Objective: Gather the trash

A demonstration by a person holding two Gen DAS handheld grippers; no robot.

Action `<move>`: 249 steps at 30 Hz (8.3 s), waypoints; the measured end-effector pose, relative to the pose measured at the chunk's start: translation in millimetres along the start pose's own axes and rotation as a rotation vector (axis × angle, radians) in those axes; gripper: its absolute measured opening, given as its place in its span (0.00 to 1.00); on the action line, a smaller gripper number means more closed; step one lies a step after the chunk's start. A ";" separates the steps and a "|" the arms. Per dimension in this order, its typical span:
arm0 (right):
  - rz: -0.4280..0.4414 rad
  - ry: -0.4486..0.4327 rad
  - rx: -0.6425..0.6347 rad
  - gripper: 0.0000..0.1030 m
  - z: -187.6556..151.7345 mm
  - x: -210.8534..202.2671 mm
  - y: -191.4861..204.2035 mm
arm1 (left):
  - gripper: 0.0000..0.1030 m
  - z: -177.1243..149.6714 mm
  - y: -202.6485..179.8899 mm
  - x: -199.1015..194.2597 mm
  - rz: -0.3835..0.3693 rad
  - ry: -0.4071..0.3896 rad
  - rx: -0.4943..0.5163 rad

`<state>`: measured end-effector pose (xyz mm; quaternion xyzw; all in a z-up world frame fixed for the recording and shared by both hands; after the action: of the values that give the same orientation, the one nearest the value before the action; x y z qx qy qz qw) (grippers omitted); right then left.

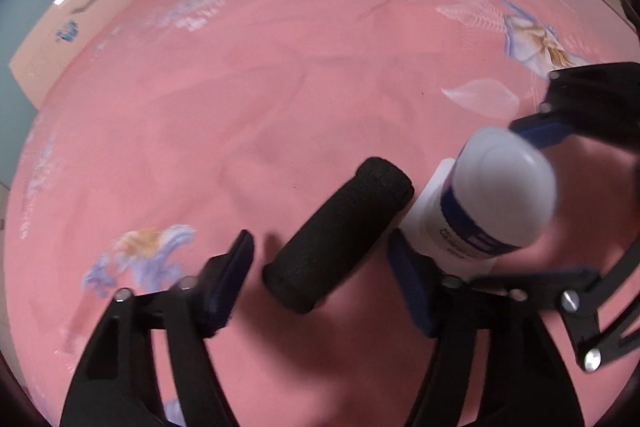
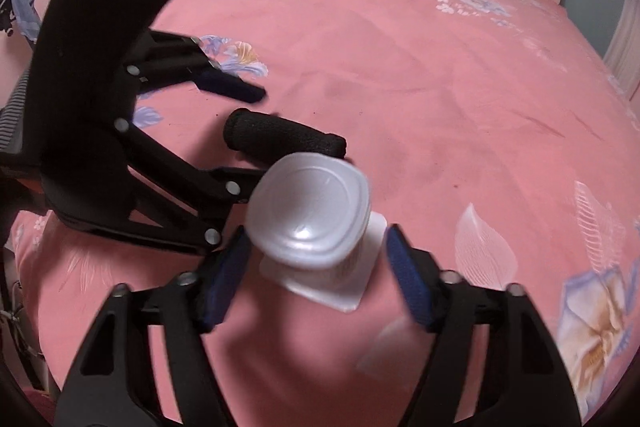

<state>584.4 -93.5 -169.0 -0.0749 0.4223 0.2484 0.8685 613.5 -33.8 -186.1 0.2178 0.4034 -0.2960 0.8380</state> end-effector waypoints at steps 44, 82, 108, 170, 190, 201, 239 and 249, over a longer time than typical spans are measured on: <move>-0.101 -0.244 0.047 0.51 -6.5 -271.8 76.2 | 0.50 -24.2 -101.0 -291.3 0.314 -0.212 -0.316; -0.074 -0.201 0.039 0.51 -117.0 -314.3 150.4 | 0.50 -140.1 -169.8 -344.5 0.361 -0.195 -0.368; 0.010 0.061 0.066 0.51 -229.5 -207.8 180.7 | 0.50 -246.2 -212.5 -240.5 0.235 0.033 -0.459; 0.102 0.637 0.328 0.51 -464.3 -10.3 172.3 | 0.50 -393.3 -316.6 -4.9 -0.061 0.561 -0.613; 0.058 0.736 0.346 0.51 -487.5 20.8 158.3 | 0.50 -424.9 -319.5 31.4 -0.086 0.670 -0.678; 0.043 0.776 0.348 0.51 -496.9 31.8 154.8 | 0.51 -428.6 -320.0 36.1 -0.059 0.691 -0.646; -0.026 0.757 0.301 0.56 -488.4 12.1 151.0 | 0.71 -412.7 -305.5 9.5 0.004 0.626 -0.592; -0.050 0.584 0.261 0.68 -430.7 -47.5 146.2 | 0.75 -369.6 -281.5 -53.0 0.099 0.461 -0.519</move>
<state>187.5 -130.9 -393.1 -0.0412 0.6800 0.1384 0.7189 195.7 0.9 -393.2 0.0777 0.6330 -0.0856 0.7655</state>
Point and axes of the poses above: each gripper's, at about its wrist camera, not at the fingertips, and x roughly the way its jaws point, y to its left, z to its top, the point moved 9 cm from there along x, roughly the way its jaws point, and after that the axes turned 9 degrees about -y, right-handed, at the moved point
